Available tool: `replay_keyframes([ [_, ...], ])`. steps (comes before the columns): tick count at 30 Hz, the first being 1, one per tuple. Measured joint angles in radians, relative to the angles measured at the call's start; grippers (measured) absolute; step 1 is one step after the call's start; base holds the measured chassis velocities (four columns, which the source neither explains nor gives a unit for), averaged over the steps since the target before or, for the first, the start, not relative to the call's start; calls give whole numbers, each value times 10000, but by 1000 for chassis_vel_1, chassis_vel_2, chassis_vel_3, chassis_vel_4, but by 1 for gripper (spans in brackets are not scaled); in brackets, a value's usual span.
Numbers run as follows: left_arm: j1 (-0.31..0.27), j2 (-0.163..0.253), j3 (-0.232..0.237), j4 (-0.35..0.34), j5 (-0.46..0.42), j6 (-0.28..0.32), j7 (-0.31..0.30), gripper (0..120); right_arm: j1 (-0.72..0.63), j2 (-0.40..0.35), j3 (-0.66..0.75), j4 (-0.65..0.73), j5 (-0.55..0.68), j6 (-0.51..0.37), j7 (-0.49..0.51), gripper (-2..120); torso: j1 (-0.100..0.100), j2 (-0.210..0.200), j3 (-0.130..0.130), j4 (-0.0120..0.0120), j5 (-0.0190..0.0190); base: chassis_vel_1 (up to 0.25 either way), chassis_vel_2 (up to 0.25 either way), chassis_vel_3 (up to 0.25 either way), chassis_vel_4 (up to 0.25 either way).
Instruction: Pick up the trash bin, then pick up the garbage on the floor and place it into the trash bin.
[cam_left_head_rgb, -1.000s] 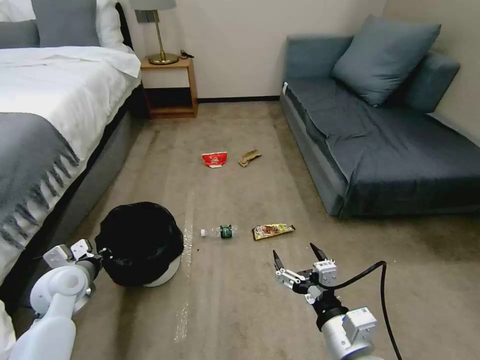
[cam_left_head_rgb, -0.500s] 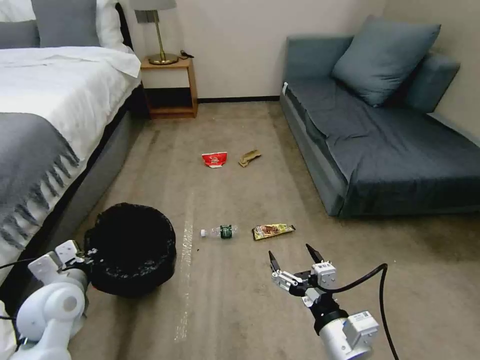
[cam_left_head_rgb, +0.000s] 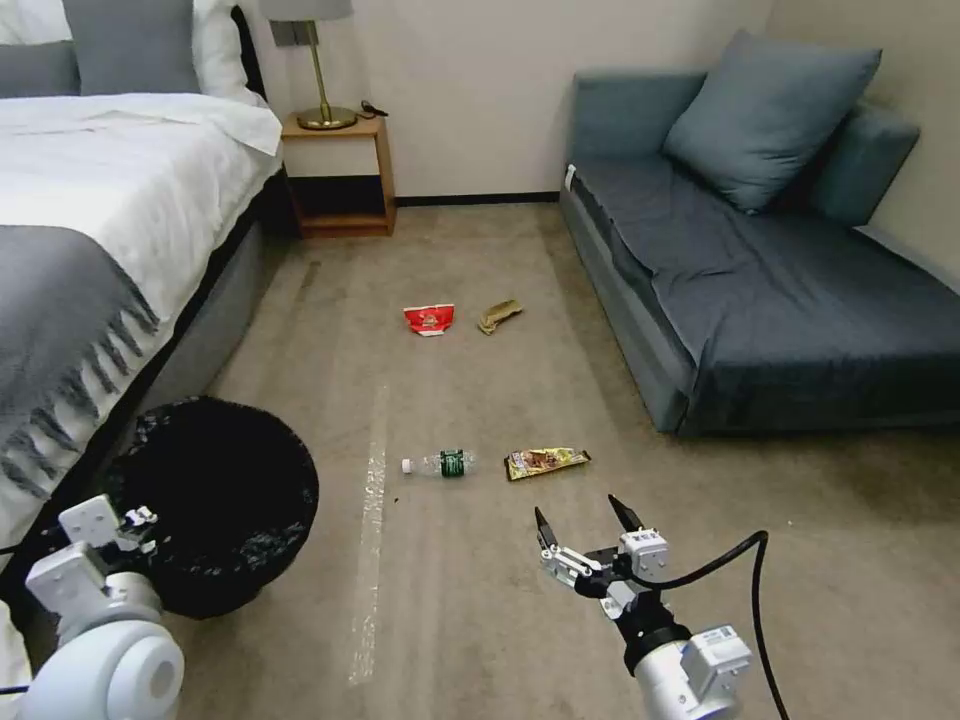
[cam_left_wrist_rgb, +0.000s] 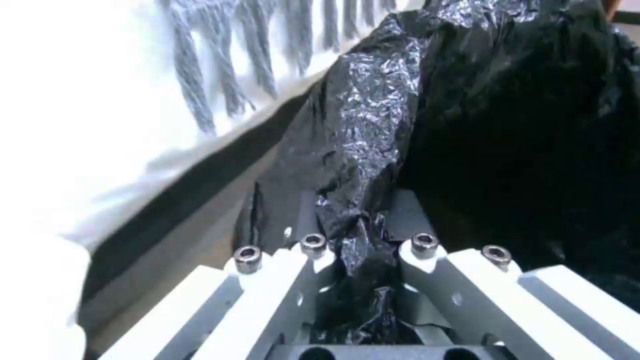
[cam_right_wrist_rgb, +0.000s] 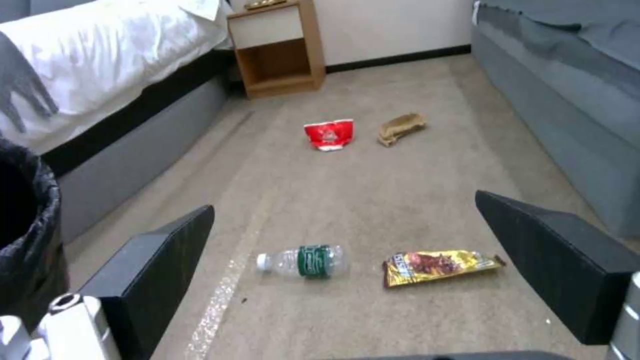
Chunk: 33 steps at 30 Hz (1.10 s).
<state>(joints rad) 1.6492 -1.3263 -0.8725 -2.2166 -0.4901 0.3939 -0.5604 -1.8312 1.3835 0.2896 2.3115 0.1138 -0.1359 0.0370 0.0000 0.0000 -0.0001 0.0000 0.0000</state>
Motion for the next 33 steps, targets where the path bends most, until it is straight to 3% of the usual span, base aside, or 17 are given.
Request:
replay_keyframes([
  [15, 29, 17, 179, 373, 211, -541, 350, 7, 160, 89, 4, -300, 140, 189, 20, 100, -1, 0, 0, 0, -1, -30, 30, 31, -28],
  [33, -263, 320, 239, 642, -19, -521, 423, 7, 70, 275, -21, -425, -128, 489, 51, 100, -1, 0, 0, 0, 2, -252, 246, 248, -242],
])
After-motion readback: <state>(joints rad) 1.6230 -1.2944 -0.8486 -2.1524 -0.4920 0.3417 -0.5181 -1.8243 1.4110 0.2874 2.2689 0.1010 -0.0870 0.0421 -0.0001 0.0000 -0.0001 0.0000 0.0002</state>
